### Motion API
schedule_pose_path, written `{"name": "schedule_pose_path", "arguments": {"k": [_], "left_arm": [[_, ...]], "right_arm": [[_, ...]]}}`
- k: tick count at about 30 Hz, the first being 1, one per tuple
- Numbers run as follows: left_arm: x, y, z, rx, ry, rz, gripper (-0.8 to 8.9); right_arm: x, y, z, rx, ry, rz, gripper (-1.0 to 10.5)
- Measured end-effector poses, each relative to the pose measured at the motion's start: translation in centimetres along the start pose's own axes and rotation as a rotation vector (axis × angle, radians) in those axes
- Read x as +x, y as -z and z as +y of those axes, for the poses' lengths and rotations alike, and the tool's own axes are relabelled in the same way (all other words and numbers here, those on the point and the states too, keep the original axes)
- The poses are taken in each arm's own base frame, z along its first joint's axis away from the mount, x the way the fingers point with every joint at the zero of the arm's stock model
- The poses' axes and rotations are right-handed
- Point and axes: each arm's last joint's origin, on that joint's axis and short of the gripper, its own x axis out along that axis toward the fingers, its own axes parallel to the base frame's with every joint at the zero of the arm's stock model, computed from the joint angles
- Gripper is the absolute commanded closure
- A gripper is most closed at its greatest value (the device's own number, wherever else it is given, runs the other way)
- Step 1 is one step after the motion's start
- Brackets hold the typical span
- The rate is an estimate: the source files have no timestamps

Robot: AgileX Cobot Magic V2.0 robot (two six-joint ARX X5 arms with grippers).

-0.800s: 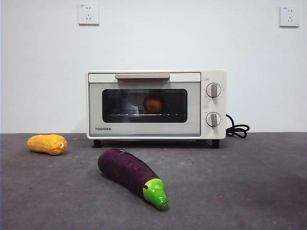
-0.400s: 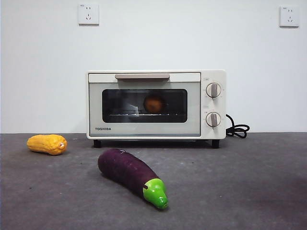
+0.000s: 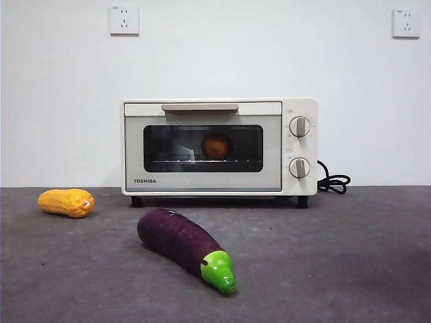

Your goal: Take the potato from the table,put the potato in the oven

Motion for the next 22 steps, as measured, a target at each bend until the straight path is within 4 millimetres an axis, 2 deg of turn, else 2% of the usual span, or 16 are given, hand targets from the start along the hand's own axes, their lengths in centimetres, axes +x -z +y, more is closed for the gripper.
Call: {"name": "schedule_pose_path", "arguments": {"k": [22], "left_arm": [[0.00, -0.02, 0.00, 0.000, 0.000, -0.001, 8.17]], "right_arm": [[0.00, 0.00, 0.18, -0.004, -0.013, 0.000, 9.4]]}}
